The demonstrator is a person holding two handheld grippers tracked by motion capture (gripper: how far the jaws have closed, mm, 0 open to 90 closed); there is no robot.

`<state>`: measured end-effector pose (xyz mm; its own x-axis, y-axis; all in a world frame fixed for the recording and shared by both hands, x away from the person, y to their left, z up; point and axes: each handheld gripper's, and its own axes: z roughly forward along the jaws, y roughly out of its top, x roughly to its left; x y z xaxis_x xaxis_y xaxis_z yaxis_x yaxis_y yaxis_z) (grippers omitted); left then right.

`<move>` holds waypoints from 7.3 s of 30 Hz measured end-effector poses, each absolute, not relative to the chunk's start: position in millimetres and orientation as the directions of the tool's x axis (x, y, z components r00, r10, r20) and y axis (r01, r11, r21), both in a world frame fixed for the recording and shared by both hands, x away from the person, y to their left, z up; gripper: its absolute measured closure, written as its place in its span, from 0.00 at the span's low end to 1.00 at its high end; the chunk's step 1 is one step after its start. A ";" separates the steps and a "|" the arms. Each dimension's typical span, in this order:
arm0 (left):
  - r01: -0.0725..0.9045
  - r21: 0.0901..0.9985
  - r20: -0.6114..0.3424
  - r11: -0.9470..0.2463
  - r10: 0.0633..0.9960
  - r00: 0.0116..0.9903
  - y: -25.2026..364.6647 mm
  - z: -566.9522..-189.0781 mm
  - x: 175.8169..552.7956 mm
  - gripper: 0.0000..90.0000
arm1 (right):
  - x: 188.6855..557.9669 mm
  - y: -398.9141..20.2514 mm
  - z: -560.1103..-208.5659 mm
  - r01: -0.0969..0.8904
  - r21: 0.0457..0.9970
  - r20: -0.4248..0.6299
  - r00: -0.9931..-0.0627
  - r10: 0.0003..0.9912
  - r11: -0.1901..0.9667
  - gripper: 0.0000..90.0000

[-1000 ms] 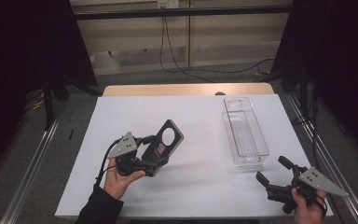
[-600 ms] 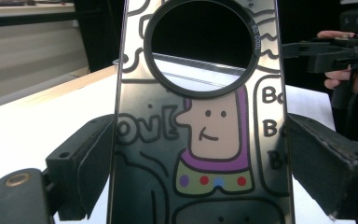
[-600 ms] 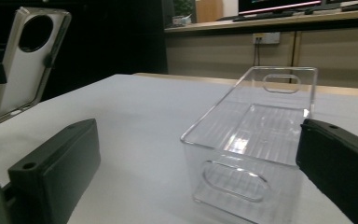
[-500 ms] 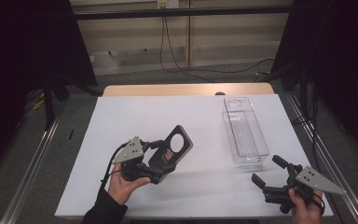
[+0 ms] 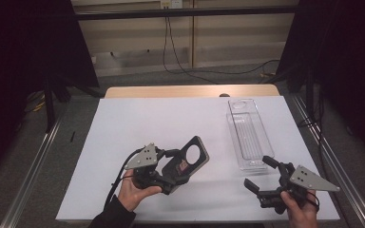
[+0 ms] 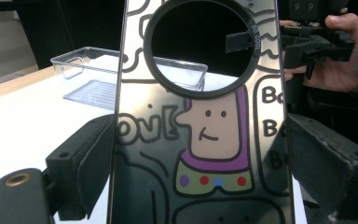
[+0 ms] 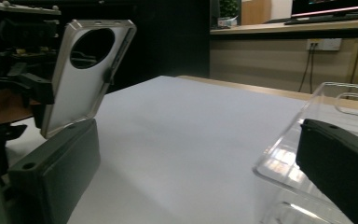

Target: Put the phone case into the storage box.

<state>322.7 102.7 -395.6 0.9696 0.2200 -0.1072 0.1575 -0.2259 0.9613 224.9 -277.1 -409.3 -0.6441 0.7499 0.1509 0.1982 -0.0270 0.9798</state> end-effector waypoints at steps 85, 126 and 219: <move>0.138 0.928 -0.162 -0.347 -0.041 0.986 72.9 -394.0 325.2 0.14 | 306.8 -189.4 -368.4 0.131 0.945 0.088 -0.984 0.152 0.301 0.08; 0.157 0.929 -0.151 -0.335 0.045 0.988 73.2 -397.2 324.5 0.03 | 310.8 -189.0 -368.4 0.146 0.911 0.103 -0.986 0.131 0.385 0.13; 0.230 0.971 -0.093 -0.064 0.784 0.613 225.0 -430.3 295.1 0.02 | 339.2 -280.9 -311.6 0.313 0.934 0.127 -0.739 0.661 0.171 0.13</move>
